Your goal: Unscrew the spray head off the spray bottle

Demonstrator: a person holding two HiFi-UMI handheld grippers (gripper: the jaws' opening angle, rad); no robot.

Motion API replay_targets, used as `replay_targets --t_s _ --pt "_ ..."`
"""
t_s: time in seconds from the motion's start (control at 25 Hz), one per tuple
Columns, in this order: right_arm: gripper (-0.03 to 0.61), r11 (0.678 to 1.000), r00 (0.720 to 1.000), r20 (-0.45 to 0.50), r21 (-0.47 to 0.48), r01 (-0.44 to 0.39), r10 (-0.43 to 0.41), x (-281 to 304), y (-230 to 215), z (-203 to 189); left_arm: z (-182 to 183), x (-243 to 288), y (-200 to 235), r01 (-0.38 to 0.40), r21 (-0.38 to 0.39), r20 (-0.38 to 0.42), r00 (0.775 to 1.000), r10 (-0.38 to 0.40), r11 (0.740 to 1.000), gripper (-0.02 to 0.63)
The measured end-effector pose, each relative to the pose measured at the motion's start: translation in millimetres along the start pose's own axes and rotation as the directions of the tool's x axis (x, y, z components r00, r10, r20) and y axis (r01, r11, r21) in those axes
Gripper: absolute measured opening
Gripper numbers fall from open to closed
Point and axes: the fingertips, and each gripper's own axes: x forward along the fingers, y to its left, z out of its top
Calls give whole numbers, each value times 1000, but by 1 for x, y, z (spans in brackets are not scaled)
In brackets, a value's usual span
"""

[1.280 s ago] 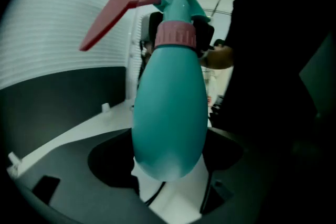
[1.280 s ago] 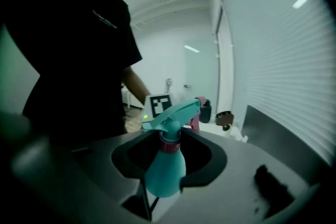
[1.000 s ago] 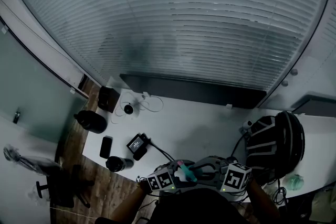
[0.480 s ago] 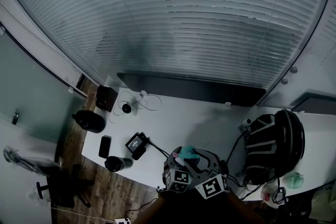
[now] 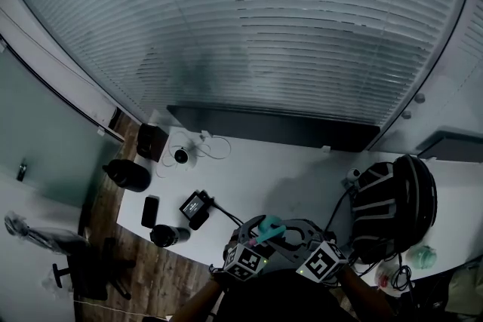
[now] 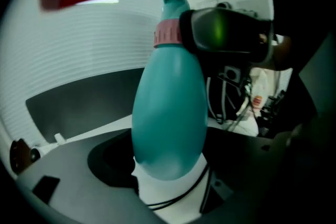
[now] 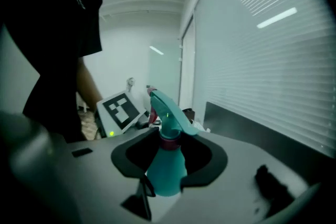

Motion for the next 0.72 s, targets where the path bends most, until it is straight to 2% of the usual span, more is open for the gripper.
replay_targets --t_s 0.08,0.12,0.16,0.2,0.32,0.36,0.4,0.44,0.48,0.56,0.6,0.64,0.68,0.72 --pt "133 988 990 1 -54 -142 142 -12 19 11 4 -15 -21 160 110 -15 987 -160 981 385" --pt "133 976 979 0 -84 -203 203 -18 30 18 6 -24 -32 244 168 -27 970 -243 955 385" --pt "133 960 966 0 -112 -257 258 -25 43 26 9 -35 -44 327 222 -41 944 -326 918 385" --pt "133 941 949 4 -135 -311 314 -30 56 34 12 -47 -57 411 270 -58 910 -411 871 385" --pt "133 861 871 23 -164 -482 491 -45 91 50 11 -80 -96 621 349 -129 774 -621 702 385" --pt "133 842 850 30 -162 -515 525 -48 97 52 11 -85 -104 653 351 -137 745 -653 671 385" --pt "133 840 846 42 -157 -519 531 -49 97 53 11 -85 -107 660 342 -125 737 -664 669 385" --pt "133 858 862 57 -150 -492 504 -48 91 53 14 -81 -104 646 320 -91 749 -656 693 385" --pt "133 888 890 73 -142 -437 449 -47 80 52 19 -75 -96 614 285 -42 776 -630 736 385" --pt "133 951 951 92 -128 -282 295 -44 53 46 30 -61 -68 506 164 71 850 -522 847 385" --pt "134 971 971 92 -122 -207 219 -43 41 41 34 -54 -50 433 84 120 890 -441 897 385" --pt "135 984 985 90 -109 -140 150 -42 31 36 37 -47 -31 349 5 148 927 -346 937 385" --pt "135 993 993 84 -87 -75 82 -41 23 31 37 -41 -14 255 -59 151 958 -244 965 385" --pt "135 998 997 73 -62 -1 6 -40 15 27 35 -36 0 160 -98 132 980 -147 982 385"
